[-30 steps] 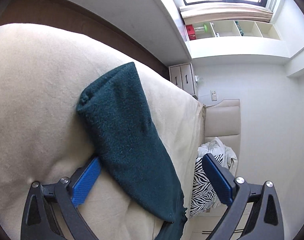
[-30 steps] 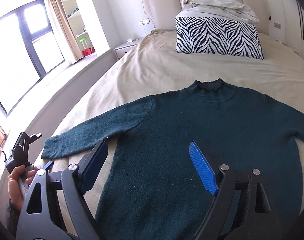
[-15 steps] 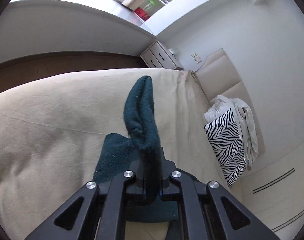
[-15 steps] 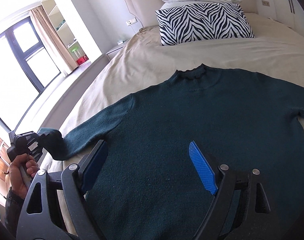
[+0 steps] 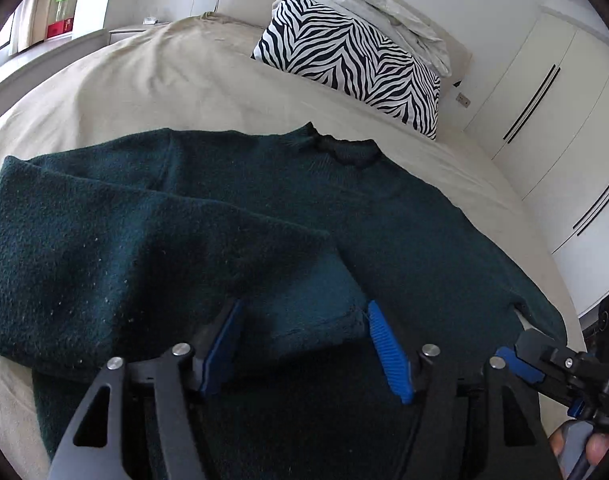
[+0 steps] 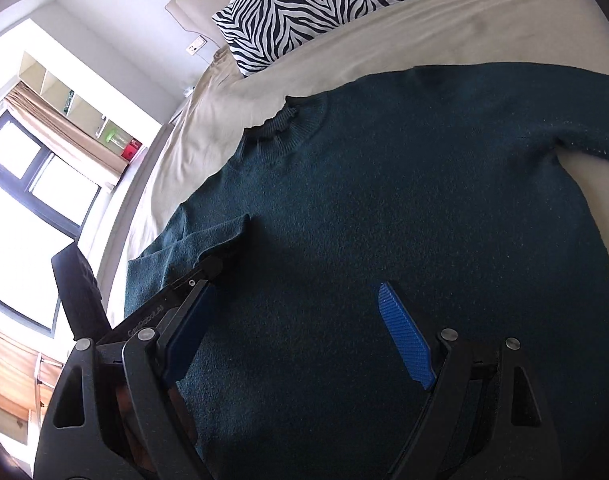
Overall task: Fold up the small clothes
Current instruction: 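Fold the held sleeve across the sweater body with the left gripper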
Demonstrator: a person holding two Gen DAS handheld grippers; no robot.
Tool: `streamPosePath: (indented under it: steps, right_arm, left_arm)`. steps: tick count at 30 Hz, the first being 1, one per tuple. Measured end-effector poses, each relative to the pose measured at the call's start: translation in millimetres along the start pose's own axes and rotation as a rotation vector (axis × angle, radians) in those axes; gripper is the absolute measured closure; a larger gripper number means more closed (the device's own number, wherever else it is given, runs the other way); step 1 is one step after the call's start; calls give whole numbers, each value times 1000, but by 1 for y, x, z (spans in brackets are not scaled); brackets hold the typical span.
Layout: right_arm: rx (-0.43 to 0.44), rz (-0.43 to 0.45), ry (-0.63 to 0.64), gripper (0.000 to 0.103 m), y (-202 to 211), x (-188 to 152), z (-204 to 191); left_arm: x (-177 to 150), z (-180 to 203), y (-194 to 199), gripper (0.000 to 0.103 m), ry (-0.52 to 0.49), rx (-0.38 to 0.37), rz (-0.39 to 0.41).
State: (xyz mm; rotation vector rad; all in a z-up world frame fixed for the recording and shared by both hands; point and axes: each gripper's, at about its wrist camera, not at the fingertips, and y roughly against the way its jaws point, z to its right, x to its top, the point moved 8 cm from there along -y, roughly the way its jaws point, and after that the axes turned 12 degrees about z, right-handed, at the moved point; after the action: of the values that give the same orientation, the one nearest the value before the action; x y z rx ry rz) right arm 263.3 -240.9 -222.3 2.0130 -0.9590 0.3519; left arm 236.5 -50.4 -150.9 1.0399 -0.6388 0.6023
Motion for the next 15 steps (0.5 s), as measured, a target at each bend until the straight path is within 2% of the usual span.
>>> streamPosePath:
  steps: [2, 6, 8, 10, 11, 12, 15]
  right_arm:
    - [23, -30, -28, 20, -13, 0, 3]
    - [132, -123, -80, 20, -50, -3, -26]
    - [154, -192, -67, 20, -74, -10, -51]
    - [142, -231, -57, 25, -97, -16, -65]
    - [133, -260, -52, 34, -108, -20, -71]
    - [121, -286, -47, 49, -116, -25, -76]
    - [80, -317, 36, 70, -131, -36, -96]
  left_arm:
    - [11, -13, 24, 19, 10, 4, 69]
    - [19, -45, 67, 18, 90, 4, 179]
    - [17, -62, 72, 19, 143, 13, 195]
    - [11, -78, 72, 20, 184, 32, 179]
    - [6, -84, 71, 21, 204, 32, 169]
    - [1, -88, 72, 21, 216, 30, 166]
    - [-11, -97, 77, 21, 222, 33, 167]
